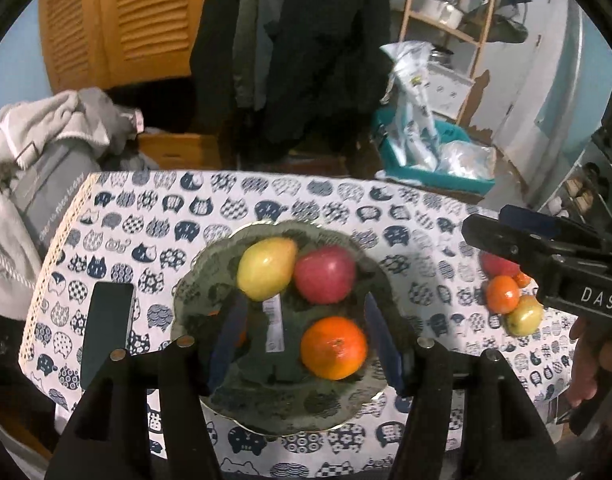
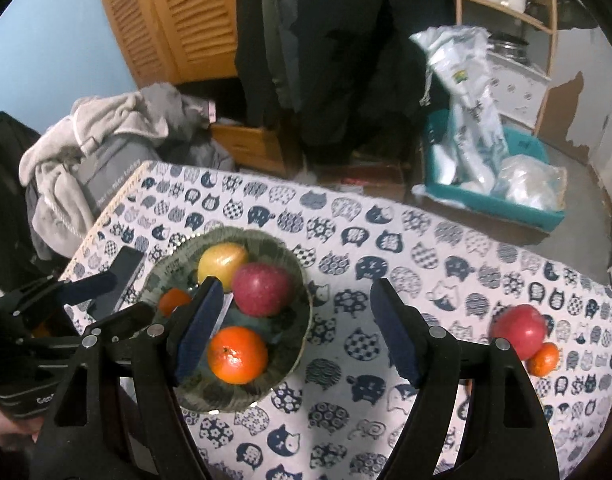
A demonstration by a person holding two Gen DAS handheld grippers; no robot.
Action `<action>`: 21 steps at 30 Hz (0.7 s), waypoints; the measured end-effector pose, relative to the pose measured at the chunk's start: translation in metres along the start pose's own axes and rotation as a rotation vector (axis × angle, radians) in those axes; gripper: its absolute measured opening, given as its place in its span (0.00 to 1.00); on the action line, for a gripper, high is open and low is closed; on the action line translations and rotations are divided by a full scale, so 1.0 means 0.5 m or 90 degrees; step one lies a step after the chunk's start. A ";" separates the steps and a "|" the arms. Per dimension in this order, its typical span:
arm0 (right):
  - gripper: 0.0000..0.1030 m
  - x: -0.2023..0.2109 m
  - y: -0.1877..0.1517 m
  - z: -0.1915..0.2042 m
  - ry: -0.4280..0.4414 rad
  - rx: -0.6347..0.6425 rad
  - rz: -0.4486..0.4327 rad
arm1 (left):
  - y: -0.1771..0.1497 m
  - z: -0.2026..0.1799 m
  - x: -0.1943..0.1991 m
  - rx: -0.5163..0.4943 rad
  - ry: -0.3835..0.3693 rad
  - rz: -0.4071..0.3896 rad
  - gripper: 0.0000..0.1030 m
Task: Organize fruits
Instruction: 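Withdraw both open tools from the bowl back toward the remaining fruit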
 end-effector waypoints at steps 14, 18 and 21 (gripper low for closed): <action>0.81 0.148 -0.001 -0.049 -0.045 -0.002 -0.060 | 0.006 -0.108 0.072 -0.049 -0.045 -0.033 0.62; 0.83 0.186 -0.003 -0.065 -0.056 -0.005 -0.078 | 0.009 -0.145 0.096 -0.060 -0.067 -0.049 0.67; 0.83 0.211 -0.006 -0.079 -0.066 -0.006 -0.088 | 0.012 -0.167 0.108 -0.069 -0.075 -0.057 0.68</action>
Point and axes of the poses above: each gripper's, at about its wrist camera, not at the fingertips, and x roughly against the way its jaws point, z to its left, y to its top, the point moved 8 cm from there along -x, roughly the way its jaws point, and after that the axes turned 10 degrees about x, right-handed, at the moved point
